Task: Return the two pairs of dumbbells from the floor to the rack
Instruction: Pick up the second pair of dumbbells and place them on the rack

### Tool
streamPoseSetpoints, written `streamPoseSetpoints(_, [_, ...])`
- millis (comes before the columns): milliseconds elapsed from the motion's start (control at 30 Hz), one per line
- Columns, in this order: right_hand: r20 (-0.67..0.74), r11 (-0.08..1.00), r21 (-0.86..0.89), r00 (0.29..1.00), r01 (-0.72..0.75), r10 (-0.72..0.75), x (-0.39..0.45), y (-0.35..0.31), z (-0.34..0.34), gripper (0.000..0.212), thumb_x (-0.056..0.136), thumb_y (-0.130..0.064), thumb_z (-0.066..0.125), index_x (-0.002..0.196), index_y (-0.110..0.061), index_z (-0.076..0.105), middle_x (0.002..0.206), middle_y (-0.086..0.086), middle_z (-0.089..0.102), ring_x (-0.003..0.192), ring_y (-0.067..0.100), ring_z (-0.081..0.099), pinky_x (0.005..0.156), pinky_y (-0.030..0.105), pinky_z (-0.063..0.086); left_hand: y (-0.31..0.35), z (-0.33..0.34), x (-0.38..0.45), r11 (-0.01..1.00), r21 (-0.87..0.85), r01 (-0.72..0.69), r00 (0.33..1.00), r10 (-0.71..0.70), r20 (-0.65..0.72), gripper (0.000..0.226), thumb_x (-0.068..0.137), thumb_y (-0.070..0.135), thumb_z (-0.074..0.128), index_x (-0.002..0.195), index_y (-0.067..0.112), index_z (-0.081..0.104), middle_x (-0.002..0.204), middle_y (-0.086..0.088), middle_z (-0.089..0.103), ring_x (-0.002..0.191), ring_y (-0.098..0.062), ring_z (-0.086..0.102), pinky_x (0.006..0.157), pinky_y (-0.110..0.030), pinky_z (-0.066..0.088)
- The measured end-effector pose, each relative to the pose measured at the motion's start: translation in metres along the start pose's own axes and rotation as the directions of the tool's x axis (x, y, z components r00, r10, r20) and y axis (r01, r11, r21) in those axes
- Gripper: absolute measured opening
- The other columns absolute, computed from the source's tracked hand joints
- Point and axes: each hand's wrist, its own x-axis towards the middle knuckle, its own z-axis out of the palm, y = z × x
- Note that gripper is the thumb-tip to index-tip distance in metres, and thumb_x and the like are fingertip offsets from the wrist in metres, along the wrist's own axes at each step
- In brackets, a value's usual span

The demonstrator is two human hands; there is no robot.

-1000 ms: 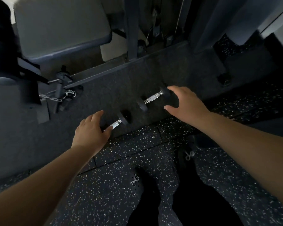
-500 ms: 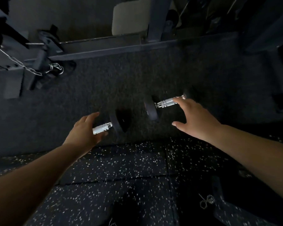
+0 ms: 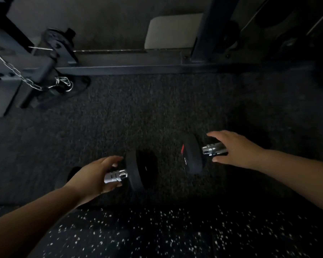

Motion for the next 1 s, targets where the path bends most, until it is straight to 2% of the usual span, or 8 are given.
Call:
streamPoseSetpoints(133, [0.016,0.991,-0.128,0.999,0.034,-0.032,0.021,0.008,0.012,0.046,0.074,-0.041,0.075,0.115,-0.027,0.058,0.106,-0.004,0.065,0.097,0.017,0.062,0.084,0.034,0.05,-0.018,0.018,0.005,1.0,0.009,0.004,1.0,-0.004,0.02,0.069,0.072,0.05,0.073,0.132,0.037,0.042,0.119,0.013,0.062,0.1,-0.006,0.062,0.085,-0.027,0.052])
streamPoseSetpoints(200, [0.01,0.973,-0.22,0.997,0.076,-0.075,0.029,0.009,0.016,0.031,0.075,-0.042,0.072,0.099,-0.027,0.059,0.091,-0.008,0.064,0.087,0.015,0.062,0.071,0.031,0.048,-0.02,0.023,0.01,1.0,0.006,0.01,0.999,-0.011,0.048,0.06,0.074,0.049,0.072,0.126,0.037,0.045,0.109,0.013,0.066,0.093,-0.007,0.064,0.082,-0.031,0.053])
streamPoseSetpoints(367, [0.025,0.93,-0.333,0.987,0.157,-0.158,0.032,0.011,0.019,0.028,0.079,-0.045,0.067,0.092,-0.025,0.051,0.082,-0.008,0.056,0.081,0.017,0.06,0.063,0.029,0.037,-0.011,0.028,0.018,0.996,0.091,0.013,0.994,-0.022,0.103,0.041,0.079,0.056,0.062,0.111,0.036,0.048,0.092,0.008,0.069,0.081,-0.014,0.065,0.069,-0.033,0.052])
streamPoseSetpoints(500, [0.071,0.898,-0.398,0.982,0.187,-0.173,0.031,0.007,0.018,0.03,0.082,-0.046,0.063,0.087,-0.027,0.04,0.086,-0.002,0.061,0.081,0.021,0.062,0.065,0.031,0.044,-0.006,0.029,0.017,0.997,0.075,0.023,0.995,-0.03,0.092,0.039,0.081,0.056,0.06,0.113,0.038,0.047,0.095,0.009,0.068,0.083,-0.014,0.064,0.069,-0.032,0.051])
streamPoseSetpoints(667, [0.127,0.879,-0.441,0.982,0.18,-0.137,0.032,0.004,0.016,0.034,0.084,-0.048,0.061,0.101,-0.021,0.048,0.092,0.0,0.064,0.084,0.022,0.063,0.067,0.031,0.046,-0.007,0.026,0.02,0.999,0.027,0.032,0.987,-0.036,0.16,0.039,0.081,0.055,0.061,0.114,0.041,0.046,0.093,0.01,0.068,0.083,-0.015,0.064,0.072,-0.034,0.052])
streamPoseSetpoints(800, [0.132,0.924,-0.366,0.989,0.114,-0.07,0.028,0.002,0.018,0.036,0.083,-0.048,0.062,0.104,-0.021,0.05,0.086,-0.003,0.056,0.076,0.016,0.055,0.063,0.028,0.038,-0.007,0.025,0.021,0.998,-0.015,0.058,0.98,-0.054,0.191,0.041,0.081,0.054,0.062,0.115,0.039,0.046,0.095,0.009,0.067,0.084,-0.014,0.063,0.076,-0.035,0.053])
streamPoseSetpoints(933, [0.102,0.991,-0.134,0.994,-0.025,0.039,0.02,-0.001,0.03,0.027,0.082,-0.047,0.065,0.084,-0.025,0.049,0.082,-0.002,0.058,0.077,0.02,0.061,0.07,0.036,0.052,-0.001,0.03,0.02,0.983,-0.142,0.114,0.98,-0.087,0.181,0.037,0.081,0.048,0.065,0.112,0.034,0.051,0.094,0.007,0.067,0.085,-0.013,0.063,0.081,-0.037,0.053])
streamPoseSetpoints(1000, [0.091,0.992,0.015,0.988,-0.126,0.124,0.016,-0.006,0.037,0.027,0.082,-0.044,0.067,0.076,-0.029,0.045,0.079,0.001,0.059,0.066,0.02,0.061,0.064,0.036,0.053,0.003,0.03,0.022,0.978,-0.156,0.138,0.979,-0.111,0.173,0.035,0.082,0.047,0.065,0.111,0.032,0.052,0.092,0.005,0.068,0.083,-0.014,0.064,0.08,-0.037,0.053])
